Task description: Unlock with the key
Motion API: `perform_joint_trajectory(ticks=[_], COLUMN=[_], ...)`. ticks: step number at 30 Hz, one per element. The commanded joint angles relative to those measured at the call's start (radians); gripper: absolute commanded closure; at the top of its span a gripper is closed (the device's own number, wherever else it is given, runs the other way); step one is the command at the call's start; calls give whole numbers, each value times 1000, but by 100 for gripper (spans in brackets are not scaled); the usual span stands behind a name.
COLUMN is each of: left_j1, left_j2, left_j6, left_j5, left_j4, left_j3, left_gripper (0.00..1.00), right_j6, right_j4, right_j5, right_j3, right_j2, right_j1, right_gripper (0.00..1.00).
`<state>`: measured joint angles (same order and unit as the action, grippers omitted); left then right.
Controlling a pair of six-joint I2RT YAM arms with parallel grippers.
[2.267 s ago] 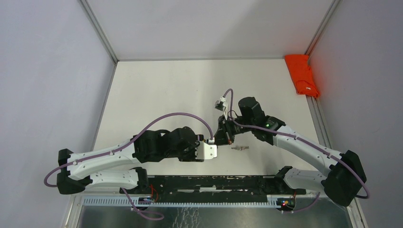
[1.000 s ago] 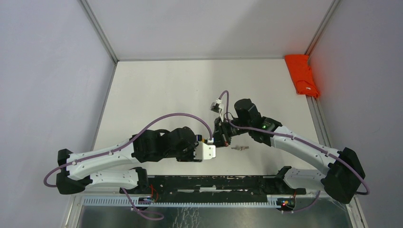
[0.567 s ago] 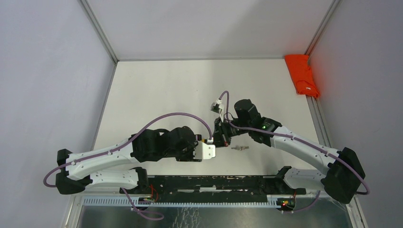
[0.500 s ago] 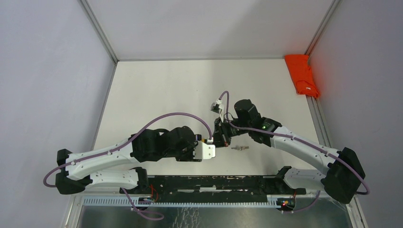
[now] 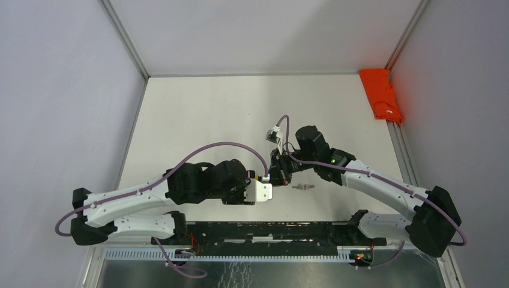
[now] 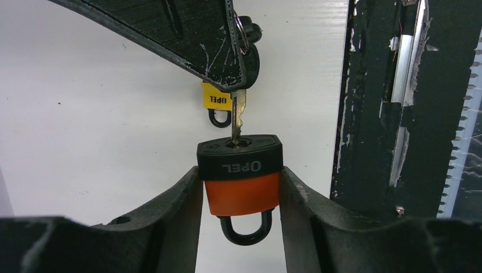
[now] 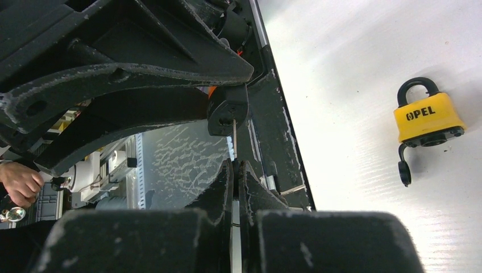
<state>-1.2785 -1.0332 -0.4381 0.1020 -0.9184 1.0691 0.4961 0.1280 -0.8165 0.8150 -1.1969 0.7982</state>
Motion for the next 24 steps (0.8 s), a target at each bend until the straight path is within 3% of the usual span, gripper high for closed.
perform_joint_trajectory(ticks=[1,24], left_j1=[-7,-7], left_j2=[1,-5], left_j6=[25,28], left_j5=[-52,-49], left_j4=[101,101], left_j3=[59,63], left_gripper=[98,98], right_j6=[0,26], right_j4=[-64,-89], right_j5=[39,60], right_j3=[57,41], right_j2=[-1,2], right_j1=[9,81], right_gripper=[100,100])
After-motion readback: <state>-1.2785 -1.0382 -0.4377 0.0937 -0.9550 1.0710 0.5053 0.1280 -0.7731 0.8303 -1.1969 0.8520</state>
